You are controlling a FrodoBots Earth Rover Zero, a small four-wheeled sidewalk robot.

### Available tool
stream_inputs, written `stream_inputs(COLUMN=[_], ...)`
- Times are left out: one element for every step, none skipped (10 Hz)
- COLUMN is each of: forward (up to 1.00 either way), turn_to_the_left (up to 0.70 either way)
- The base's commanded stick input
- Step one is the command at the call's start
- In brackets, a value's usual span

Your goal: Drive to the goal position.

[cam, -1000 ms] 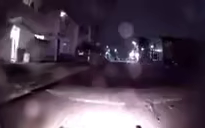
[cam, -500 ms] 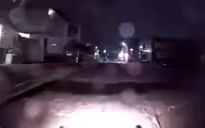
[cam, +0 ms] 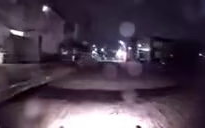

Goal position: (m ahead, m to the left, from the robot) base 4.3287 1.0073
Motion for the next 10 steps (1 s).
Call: stream_inputs(forward=[0.7,0.7,0.7,0.7,0.7,0.7,0.7,0.7,0.7,0.7], turn_to_the_left=[0.0,0.0,0.0,0.0,0.0,0.0,0.0,0.0,0.0,0.0])
